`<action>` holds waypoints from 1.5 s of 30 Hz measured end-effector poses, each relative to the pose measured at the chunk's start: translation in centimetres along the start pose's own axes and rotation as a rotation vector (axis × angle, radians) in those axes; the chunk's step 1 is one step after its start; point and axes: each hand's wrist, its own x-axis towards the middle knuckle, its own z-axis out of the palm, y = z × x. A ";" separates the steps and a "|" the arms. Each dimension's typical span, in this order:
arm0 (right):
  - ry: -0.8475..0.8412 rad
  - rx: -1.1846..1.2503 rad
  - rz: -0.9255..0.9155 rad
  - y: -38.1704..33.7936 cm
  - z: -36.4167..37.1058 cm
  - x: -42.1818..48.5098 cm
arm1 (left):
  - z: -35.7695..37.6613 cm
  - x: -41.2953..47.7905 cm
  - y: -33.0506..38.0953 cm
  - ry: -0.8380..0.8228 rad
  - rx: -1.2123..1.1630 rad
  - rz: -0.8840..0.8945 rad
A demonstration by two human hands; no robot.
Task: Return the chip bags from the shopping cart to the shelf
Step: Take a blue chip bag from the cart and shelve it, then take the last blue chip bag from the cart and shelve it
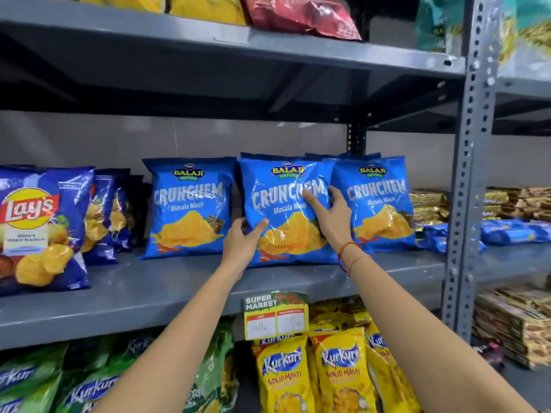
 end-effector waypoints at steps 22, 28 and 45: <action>0.730 -0.191 0.305 13.9 -28.2 -23.6 | 24.4 -22.1 -5.2 -0.623 0.041 0.574; 0.850 -0.363 0.771 23.0 -36.0 -37.9 | 32.2 -33.1 -15.0 -1.094 0.172 0.292; 0.783 -0.142 1.691 36.6 -40.3 -63.1 | 40.7 -48.6 -35.6 -1.806 0.853 -0.084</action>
